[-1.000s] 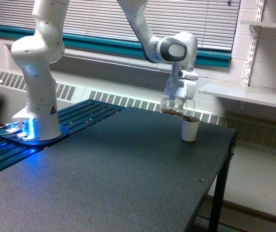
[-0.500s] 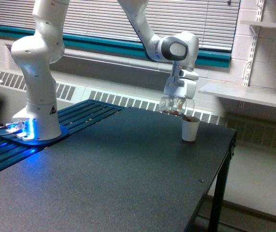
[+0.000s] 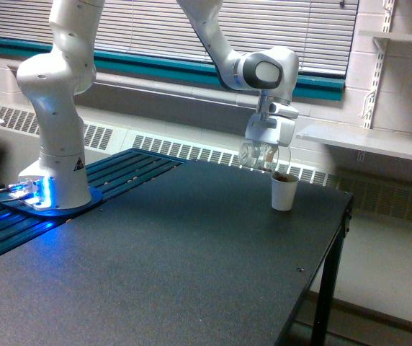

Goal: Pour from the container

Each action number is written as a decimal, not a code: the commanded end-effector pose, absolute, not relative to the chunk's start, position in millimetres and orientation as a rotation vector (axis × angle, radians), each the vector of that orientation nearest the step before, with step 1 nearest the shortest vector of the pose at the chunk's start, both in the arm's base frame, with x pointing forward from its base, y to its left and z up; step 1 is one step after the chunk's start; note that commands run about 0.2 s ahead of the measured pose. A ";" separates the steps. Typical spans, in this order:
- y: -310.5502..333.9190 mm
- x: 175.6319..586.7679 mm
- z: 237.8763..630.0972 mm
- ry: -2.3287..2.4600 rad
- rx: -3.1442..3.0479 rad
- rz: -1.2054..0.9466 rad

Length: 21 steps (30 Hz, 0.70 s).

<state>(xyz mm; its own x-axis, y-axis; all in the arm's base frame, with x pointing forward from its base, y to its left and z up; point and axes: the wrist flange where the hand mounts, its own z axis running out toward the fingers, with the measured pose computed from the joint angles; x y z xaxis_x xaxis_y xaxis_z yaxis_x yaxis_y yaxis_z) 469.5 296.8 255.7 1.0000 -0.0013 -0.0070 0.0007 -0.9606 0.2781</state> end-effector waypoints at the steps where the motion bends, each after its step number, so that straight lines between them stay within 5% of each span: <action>1: 300.6 471.2 261.7 0.020 2.862 -0.021; 21: 297.4 478.1 281.6 0.004 2.886 0.028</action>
<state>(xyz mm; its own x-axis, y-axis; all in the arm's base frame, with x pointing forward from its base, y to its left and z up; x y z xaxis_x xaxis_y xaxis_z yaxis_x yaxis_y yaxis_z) 475.0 297.9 269.1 1.0000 -0.0024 -0.0024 -0.0017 -0.9645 0.2642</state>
